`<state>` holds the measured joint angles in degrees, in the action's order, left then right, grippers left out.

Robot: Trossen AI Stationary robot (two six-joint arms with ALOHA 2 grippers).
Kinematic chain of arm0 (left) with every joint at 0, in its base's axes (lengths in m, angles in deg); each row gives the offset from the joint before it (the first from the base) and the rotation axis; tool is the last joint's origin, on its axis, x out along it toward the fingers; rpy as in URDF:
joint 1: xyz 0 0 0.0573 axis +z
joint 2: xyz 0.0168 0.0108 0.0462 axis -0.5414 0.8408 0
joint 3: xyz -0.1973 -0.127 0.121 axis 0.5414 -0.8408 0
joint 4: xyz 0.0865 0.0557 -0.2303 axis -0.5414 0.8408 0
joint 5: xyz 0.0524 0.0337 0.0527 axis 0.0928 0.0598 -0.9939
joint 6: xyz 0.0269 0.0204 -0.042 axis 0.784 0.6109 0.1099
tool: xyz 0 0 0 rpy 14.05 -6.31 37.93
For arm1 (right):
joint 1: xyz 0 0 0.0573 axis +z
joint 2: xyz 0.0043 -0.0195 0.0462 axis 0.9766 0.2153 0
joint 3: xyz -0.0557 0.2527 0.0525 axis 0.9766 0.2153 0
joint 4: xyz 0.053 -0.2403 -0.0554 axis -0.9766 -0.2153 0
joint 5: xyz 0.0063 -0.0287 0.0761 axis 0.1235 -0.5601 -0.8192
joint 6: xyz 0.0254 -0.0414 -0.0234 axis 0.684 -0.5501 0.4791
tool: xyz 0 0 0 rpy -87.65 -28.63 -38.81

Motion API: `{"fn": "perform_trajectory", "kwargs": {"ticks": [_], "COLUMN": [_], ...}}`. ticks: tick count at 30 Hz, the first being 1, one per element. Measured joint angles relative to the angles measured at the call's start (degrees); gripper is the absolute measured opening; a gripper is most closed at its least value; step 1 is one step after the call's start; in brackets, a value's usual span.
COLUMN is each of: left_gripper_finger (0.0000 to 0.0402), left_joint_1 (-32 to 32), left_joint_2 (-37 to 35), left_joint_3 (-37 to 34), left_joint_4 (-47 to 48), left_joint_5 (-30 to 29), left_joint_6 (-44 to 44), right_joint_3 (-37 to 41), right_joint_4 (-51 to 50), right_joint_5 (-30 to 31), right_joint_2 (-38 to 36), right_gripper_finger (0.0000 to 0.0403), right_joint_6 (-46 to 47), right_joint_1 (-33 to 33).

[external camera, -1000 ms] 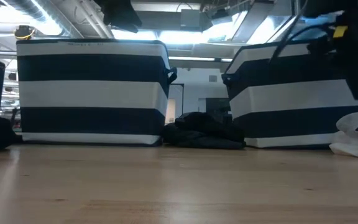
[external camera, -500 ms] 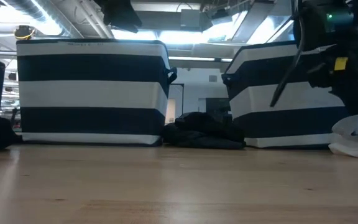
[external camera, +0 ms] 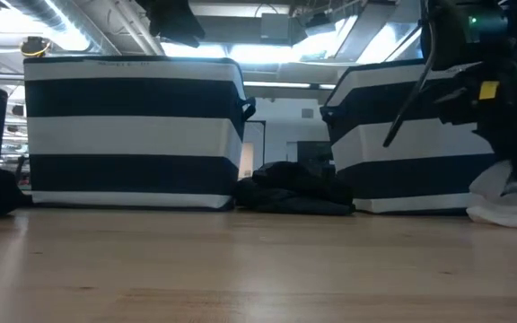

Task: Sort clothes
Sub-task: Put the gray shorts into the left blue bin

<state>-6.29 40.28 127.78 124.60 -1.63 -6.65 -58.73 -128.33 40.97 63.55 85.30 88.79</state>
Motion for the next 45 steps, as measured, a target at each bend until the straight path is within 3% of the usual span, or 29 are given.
{"fn": "perform_trajectory", "kwargs": {"ticks": [3, 8, 13, 26, 30, 45], "left_gripper_finger": [0.0241, 0.0241, 0.0241, 0.0241, 0.0241, 0.0241], "left_joint_1": [0.0, 0.0, -0.5, -2.9, -4.0, -12.5], "left_joint_2": [0.0, 0.0, 0.0, 0.0, 0.6, 5.1], "left_joint_3": [0.0, 0.0, 0.0, 0.0, 0.0, 0.0], "left_joint_4": [0.0, 0.8, 1.1, -2.1, -2.1, -6.4], "left_joint_5": [0.2, 0.2, 0.2, 2.3, 8.2, 8.1], "left_joint_6": [0.0, -0.3, -0.2, 1.5, 1.5, -1.9], "right_joint_3": [0.0, -2.1, -8.9, -23.9, -26.9, -25.9], "right_joint_4": [0.0, -2.0, -6.3, -2.5, 2.1, 27.2], "right_joint_5": [0.9, 2.4, 3.3, 8.6, 10.0, 10.0], "right_joint_2": [0.0, 0.0, -0.6, -1.7, -1.7, -1.7], "right_gripper_finger": [0.0014, 0.0034, 0.0014, 0.0014, 0.0018, 0.0017], "right_joint_6": [-1.6, -2.7, -3.4, -11.9, -16.0, -30.0], "right_joint_1": [0.0, 0.0, 0.0, 0.0, -0.1, -8.2]}}
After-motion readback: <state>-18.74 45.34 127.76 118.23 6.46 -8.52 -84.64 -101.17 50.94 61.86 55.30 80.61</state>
